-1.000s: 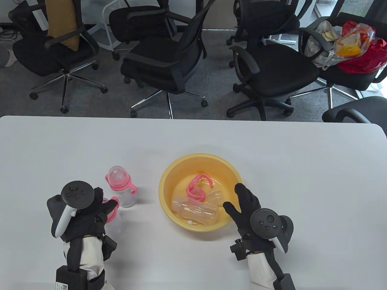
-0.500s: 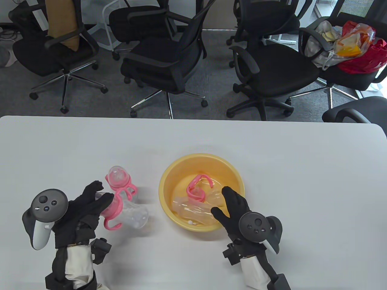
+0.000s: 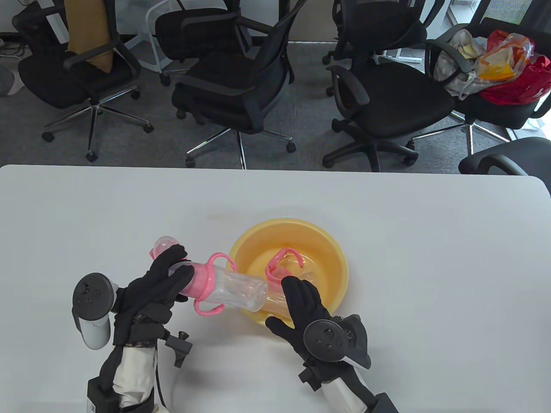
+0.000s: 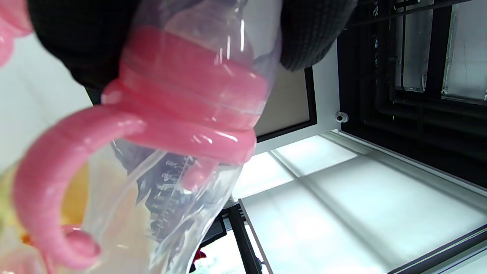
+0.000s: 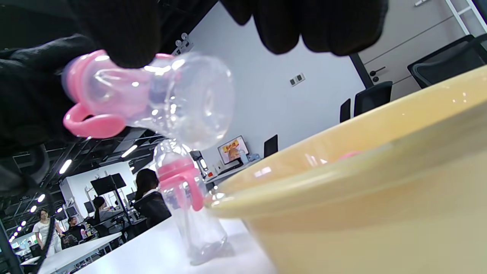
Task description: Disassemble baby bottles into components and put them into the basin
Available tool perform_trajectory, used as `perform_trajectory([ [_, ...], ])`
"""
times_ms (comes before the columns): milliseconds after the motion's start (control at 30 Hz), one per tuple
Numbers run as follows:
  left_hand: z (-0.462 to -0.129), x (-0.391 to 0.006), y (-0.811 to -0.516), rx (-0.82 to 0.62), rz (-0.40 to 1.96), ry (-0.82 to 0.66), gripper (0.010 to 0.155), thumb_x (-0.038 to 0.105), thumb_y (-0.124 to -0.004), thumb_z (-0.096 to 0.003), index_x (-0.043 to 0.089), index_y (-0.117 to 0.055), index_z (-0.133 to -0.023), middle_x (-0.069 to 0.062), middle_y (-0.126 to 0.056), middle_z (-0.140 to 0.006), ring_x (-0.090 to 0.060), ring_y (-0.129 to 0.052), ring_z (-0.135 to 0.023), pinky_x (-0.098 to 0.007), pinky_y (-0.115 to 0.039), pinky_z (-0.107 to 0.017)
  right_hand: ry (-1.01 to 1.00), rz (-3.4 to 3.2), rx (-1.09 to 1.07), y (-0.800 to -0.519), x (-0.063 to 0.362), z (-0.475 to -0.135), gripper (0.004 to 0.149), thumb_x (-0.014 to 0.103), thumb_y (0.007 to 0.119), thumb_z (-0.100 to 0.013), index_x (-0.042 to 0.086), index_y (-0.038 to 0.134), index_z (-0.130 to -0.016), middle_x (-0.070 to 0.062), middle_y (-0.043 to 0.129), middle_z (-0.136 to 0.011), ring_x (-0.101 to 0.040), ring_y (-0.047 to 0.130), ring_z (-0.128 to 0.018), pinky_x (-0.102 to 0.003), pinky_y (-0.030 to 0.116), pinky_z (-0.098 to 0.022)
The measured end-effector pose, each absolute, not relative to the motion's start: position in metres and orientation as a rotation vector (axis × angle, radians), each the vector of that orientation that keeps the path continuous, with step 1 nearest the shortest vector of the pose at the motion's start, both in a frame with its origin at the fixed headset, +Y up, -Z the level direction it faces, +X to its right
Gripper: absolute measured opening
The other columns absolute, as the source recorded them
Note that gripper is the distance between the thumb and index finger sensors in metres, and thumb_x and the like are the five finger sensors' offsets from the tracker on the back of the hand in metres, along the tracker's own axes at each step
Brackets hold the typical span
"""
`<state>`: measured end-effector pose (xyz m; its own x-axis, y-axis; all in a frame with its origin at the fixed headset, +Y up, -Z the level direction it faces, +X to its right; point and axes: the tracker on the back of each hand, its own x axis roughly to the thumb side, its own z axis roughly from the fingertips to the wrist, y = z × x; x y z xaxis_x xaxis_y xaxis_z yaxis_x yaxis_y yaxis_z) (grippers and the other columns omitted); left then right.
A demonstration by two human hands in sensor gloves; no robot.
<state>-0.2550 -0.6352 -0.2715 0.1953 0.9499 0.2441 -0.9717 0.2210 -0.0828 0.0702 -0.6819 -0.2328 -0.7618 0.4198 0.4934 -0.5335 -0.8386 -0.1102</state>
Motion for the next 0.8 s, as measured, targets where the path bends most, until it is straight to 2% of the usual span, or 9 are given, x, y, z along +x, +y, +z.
perform_trajectory([
  [167,-0.282,-0.235,-0.651,0.017,1.436,-0.305,0.073,0.039,-0.081,-0.058,-0.009,-0.061,-0.109,-0.042,-0.084,-0.091,-0.059,-0.094,-0.063,-0.047,-0.09,-0.037,-0.335,2.564,0.662,-0.681,0.07,-0.232,0.097,0.048,0.076,-0.053,0.005,0.012,-0.112,-0.023,0.032,-0.118,-0.056,0.044,-0.098,-0.062,0.055,-0.071],
  [300,-0.288,-0.223,-0.663,-0.038,1.548,-0.336,0.073,0.039,-0.081,-0.0574,-0.01,-0.061,-0.108,-0.042,-0.084,-0.09,-0.059,-0.094,-0.06,-0.047,-0.09,-0.034,-0.304,2.547,0.688,-0.681,0.071,-0.233,0.102,0.048,0.079,-0.051,0.004,0.01,-0.111,-0.027,0.028,-0.117,-0.061,0.046,-0.095,-0.063,0.057,-0.07],
  [433,-0.292,-0.219,-0.67,-0.064,1.578,-0.367,0.076,0.04,-0.081,-0.0574,-0.01,-0.058,-0.11,-0.04,-0.084,-0.091,-0.057,-0.095,-0.061,-0.045,-0.091,-0.034,-0.367,2.521,0.666,-0.681,0.076,-0.233,0.097,0.042,0.084,-0.05,0.001,0.021,-0.111,-0.03,0.041,-0.111,-0.053,0.063,-0.088,-0.054,0.069,-0.068],
  [533,-0.294,-0.213,-0.676,-0.064,1.629,-0.368,0.08,0.042,-0.076,-0.06,-0.011,-0.047,-0.112,-0.038,-0.081,-0.095,-0.056,-0.093,-0.067,-0.045,-0.091,-0.04,-0.486,2.568,0.663,-0.68,0.078,-0.231,0.093,0.046,0.085,-0.048,0.002,0.031,-0.11,-0.029,0.047,-0.107,-0.051,0.067,-0.084,-0.052,0.073,-0.066],
  [600,-0.293,-0.208,-0.683,-0.053,1.74,-0.332,0.082,0.041,-0.073,-0.0619,-0.013,-0.037,-0.113,-0.038,-0.073,-0.101,-0.057,-0.089,-0.075,-0.049,-0.088,-0.048,-0.575,2.565,0.635,-0.679,0.078,-0.228,0.092,0.047,0.084,-0.048,0.002,0.033,-0.11,-0.03,0.047,-0.106,-0.052,0.066,-0.084,-0.053,0.072,-0.066],
  [700,-0.288,-0.196,-0.694,-0.041,1.972,-0.199,0.082,0.037,-0.069,-0.064,-0.016,-0.028,-0.112,-0.042,-0.059,-0.105,-0.061,-0.076,-0.086,-0.058,-0.078,-0.059,-0.723,2.578,0.603,-0.678,0.078,-0.224,0.092,0.047,0.084,-0.048,0.001,0.033,-0.109,-0.029,0.045,-0.105,-0.053,0.064,-0.086,-0.054,0.071,-0.068],
  [800,-0.286,-0.186,-0.693,-0.081,2.009,-0.215,0.087,0.038,-0.069,-0.0637,-0.017,-0.021,-0.111,-0.044,-0.05,-0.108,-0.066,-0.065,-0.092,-0.071,-0.064,-0.062,-0.833,2.625,0.673,-0.677,0.073,-0.219,0.091,0.045,0.085,-0.048,0.002,0.032,-0.108,-0.028,0.043,-0.106,-0.053,0.061,-0.088,-0.054,0.07,-0.069],
])
